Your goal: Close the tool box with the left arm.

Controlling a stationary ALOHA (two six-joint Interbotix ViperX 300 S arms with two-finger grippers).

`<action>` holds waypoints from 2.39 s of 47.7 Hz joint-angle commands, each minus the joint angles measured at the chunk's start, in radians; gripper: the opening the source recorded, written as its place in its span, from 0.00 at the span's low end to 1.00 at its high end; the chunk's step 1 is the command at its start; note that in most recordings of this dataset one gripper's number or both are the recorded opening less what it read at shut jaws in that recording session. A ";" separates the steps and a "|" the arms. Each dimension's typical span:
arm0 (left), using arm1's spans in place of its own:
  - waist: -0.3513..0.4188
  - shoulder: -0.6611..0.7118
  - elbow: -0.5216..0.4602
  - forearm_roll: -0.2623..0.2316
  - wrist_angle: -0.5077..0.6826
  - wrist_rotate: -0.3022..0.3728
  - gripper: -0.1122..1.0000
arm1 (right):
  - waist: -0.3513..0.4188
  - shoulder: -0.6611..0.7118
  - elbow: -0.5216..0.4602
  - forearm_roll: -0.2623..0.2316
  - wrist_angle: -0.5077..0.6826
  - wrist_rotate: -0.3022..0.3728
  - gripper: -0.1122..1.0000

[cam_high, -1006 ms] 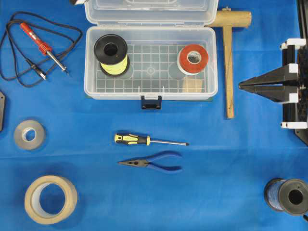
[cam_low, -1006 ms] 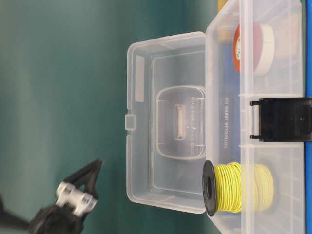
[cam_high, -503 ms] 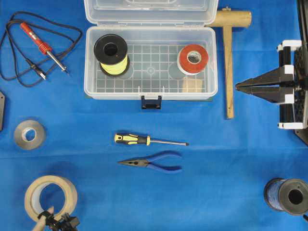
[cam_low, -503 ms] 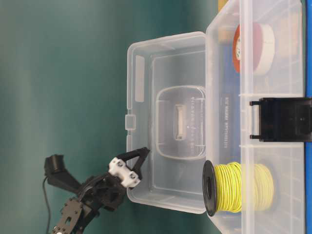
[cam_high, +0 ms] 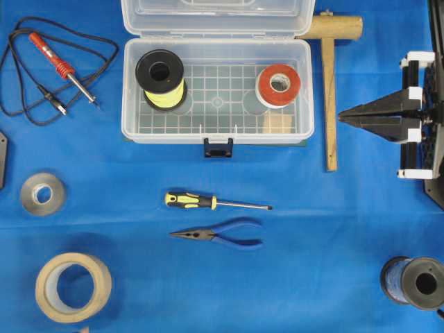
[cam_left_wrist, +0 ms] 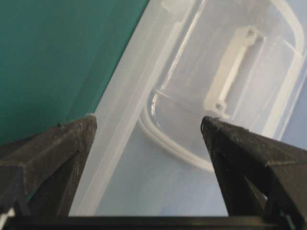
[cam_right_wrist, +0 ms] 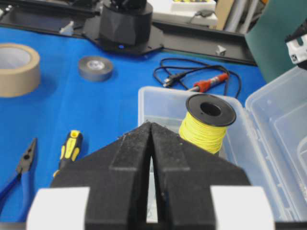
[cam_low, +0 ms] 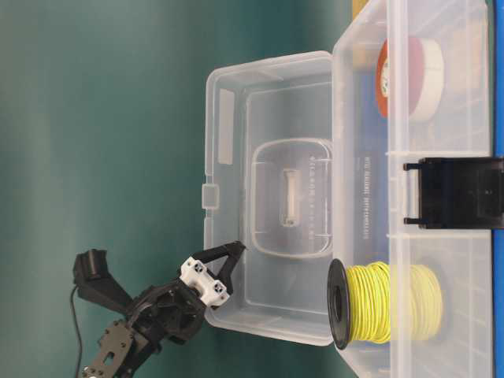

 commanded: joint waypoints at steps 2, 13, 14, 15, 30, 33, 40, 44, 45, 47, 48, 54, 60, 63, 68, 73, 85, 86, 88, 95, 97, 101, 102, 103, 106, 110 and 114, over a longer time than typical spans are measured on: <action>-0.089 -0.026 -0.005 -0.005 0.037 -0.011 0.93 | -0.002 0.009 -0.011 0.002 -0.005 0.002 0.10; -0.144 -0.064 0.006 -0.005 0.066 -0.021 0.93 | -0.003 0.021 -0.011 0.002 -0.009 0.002 0.10; -0.149 -0.067 0.006 -0.005 0.071 -0.023 0.93 | -0.003 0.023 -0.009 0.002 -0.008 0.002 0.10; -0.153 -0.071 0.006 -0.005 0.075 -0.025 0.93 | -0.003 0.023 -0.009 0.003 -0.008 0.002 0.10; -0.244 -0.118 0.011 -0.006 0.173 -0.071 0.93 | -0.005 0.025 -0.009 -0.003 -0.008 0.000 0.10; -0.264 -0.129 0.020 -0.006 0.186 -0.072 0.93 | -0.006 0.025 -0.009 -0.003 -0.008 0.000 0.10; -0.308 -0.158 0.052 -0.009 0.195 -0.075 0.93 | -0.008 0.025 -0.008 -0.003 -0.008 -0.002 0.10; -0.342 -0.179 0.072 -0.014 0.198 -0.081 0.93 | -0.006 0.025 -0.009 -0.003 -0.006 -0.002 0.10; -0.351 -0.184 0.077 -0.015 0.198 -0.084 0.93 | -0.008 0.025 -0.009 -0.002 -0.008 -0.002 0.10; -0.370 -0.196 0.084 -0.014 0.199 -0.103 0.93 | -0.008 0.025 -0.009 -0.002 -0.008 -0.002 0.10; -0.379 -0.202 0.087 -0.014 0.199 -0.117 0.93 | -0.008 0.025 -0.009 -0.003 -0.006 -0.002 0.10; -0.428 -0.238 0.114 -0.012 0.199 -0.195 0.93 | -0.009 0.026 -0.009 -0.002 -0.008 -0.003 0.10; -0.472 -0.262 0.149 -0.012 0.199 -0.241 0.93 | -0.008 0.026 -0.009 -0.002 -0.008 -0.006 0.10; -0.506 -0.278 0.170 -0.014 0.199 -0.255 0.93 | -0.009 0.026 -0.009 -0.003 -0.008 -0.006 0.10; -0.560 -0.298 0.193 -0.014 0.198 -0.299 0.93 | -0.009 0.026 -0.009 -0.003 -0.008 -0.006 0.10; -0.607 -0.314 0.209 -0.014 0.198 -0.354 0.93 | -0.008 0.026 -0.009 -0.002 -0.008 -0.006 0.10; -0.723 -0.334 0.241 -0.014 0.195 -0.459 0.93 | -0.009 0.028 -0.009 -0.003 -0.008 -0.006 0.10; -0.729 -0.336 0.242 -0.014 0.195 -0.462 0.93 | -0.008 0.028 -0.009 -0.002 -0.008 -0.006 0.10; -0.739 -0.339 0.245 -0.014 0.192 -0.468 0.93 | -0.009 0.028 -0.009 -0.003 -0.006 -0.006 0.10; -0.738 -0.351 0.256 -0.012 0.190 -0.468 0.93 | -0.009 0.028 -0.009 -0.003 -0.006 -0.008 0.10; -0.736 -0.357 0.261 -0.012 0.190 -0.466 0.93 | -0.009 0.028 -0.011 -0.003 -0.006 -0.006 0.10; -0.732 -0.387 0.275 -0.009 0.192 -0.457 0.92 | -0.009 0.026 -0.011 -0.002 -0.003 -0.006 0.10; -0.729 -0.396 0.279 -0.008 0.192 -0.457 0.92 | -0.009 0.026 -0.011 -0.002 -0.005 -0.006 0.10; -0.727 -0.407 0.285 -0.009 0.192 -0.457 0.92 | -0.009 0.025 -0.011 -0.002 -0.003 -0.005 0.10; -0.723 -0.445 0.302 -0.008 0.186 -0.457 0.92 | -0.009 0.020 -0.012 -0.003 -0.005 -0.005 0.10; -0.719 -0.520 0.351 -0.008 0.143 -0.456 0.92 | -0.009 0.017 -0.012 -0.003 -0.003 -0.005 0.10; -0.719 -0.595 0.408 -0.006 0.072 -0.453 0.92 | -0.009 0.014 -0.011 -0.002 -0.003 -0.005 0.10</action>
